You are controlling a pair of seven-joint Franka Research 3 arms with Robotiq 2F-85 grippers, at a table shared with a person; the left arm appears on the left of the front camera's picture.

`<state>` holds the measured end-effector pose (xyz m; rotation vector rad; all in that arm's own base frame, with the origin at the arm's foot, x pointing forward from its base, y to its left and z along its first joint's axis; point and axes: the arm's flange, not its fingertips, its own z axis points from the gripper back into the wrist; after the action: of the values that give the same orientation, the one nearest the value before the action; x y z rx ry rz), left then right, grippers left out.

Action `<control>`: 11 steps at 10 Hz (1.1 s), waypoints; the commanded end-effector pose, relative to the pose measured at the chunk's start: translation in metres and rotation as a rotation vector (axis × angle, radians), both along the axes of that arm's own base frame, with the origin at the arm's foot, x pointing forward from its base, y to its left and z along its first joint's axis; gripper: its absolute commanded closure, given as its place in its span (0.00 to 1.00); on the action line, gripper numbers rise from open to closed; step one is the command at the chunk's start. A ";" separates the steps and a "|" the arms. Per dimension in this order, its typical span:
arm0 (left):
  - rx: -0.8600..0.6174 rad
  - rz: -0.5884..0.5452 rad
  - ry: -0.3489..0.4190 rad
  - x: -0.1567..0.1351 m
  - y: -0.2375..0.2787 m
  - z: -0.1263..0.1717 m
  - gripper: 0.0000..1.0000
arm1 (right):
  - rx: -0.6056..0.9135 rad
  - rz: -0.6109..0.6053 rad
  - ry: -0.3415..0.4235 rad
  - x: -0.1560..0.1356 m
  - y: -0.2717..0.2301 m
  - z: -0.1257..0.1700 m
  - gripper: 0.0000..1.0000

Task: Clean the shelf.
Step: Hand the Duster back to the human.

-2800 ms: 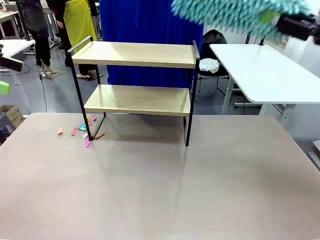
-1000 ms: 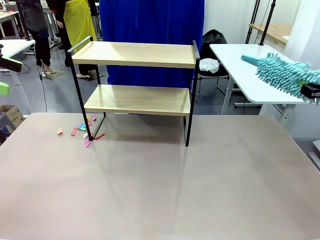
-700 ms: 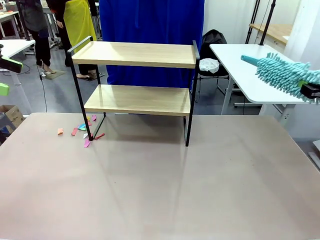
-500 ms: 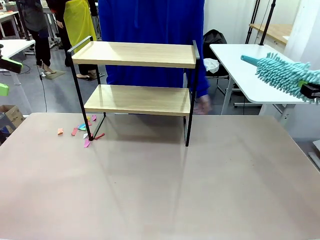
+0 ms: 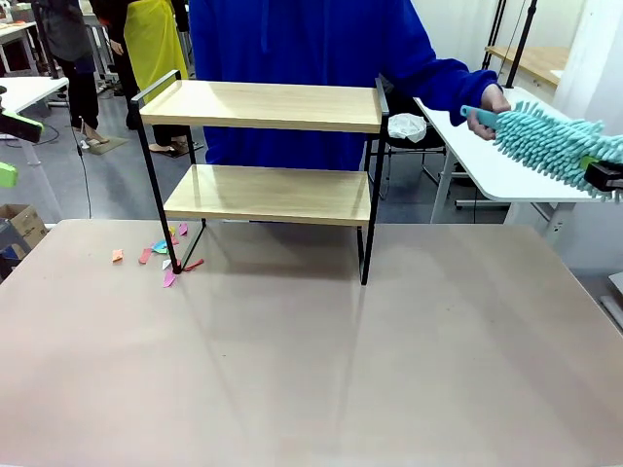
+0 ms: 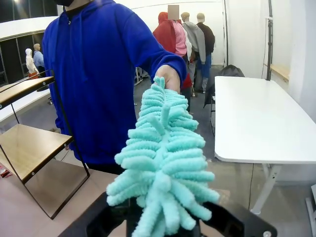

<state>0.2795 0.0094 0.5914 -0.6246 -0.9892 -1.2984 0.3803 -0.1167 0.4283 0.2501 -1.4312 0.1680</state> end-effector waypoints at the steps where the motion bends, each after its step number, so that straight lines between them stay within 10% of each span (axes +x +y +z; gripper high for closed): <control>1: -0.024 -0.018 -0.023 0.004 -0.003 0.001 0.00 | 0.000 -0.005 0.002 -0.002 -0.001 0.003 0.84; 5: -0.024 -0.018 -0.023 0.004 -0.003 0.001 0.00 | 0.000 -0.005 0.002 -0.002 -0.001 0.003 0.84; 6: -0.024 -0.018 -0.023 0.004 -0.003 0.001 0.00 | 0.000 0.000 0.001 0.000 0.000 0.000 0.26; 7: -0.024 -0.018 -0.023 0.004 -0.003 0.001 0.00 | -0.004 -0.010 -0.007 -0.001 0.001 -0.001 0.26; 8: -0.024 -0.018 -0.023 0.004 -0.003 0.001 0.00 | 0.015 0.001 -0.008 0.000 0.001 -0.001 0.00; 9: -0.024 -0.018 -0.023 0.004 -0.003 0.001 0.00 | 0.067 0.017 -0.014 -0.002 0.000 0.001 0.22; 10: -0.024 -0.018 -0.023 0.004 -0.003 0.001 0.00 | 0.110 0.038 -0.030 -0.007 -0.003 0.008 0.00; 11: -0.024 -0.018 -0.023 0.004 -0.003 0.001 0.00 | 0.141 0.031 -0.067 -0.013 -0.007 0.025 0.00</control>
<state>0.2806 0.0085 0.5912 -0.6289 -0.9938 -1.2987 0.3806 -0.1198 0.4383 0.3293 -1.4743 0.1250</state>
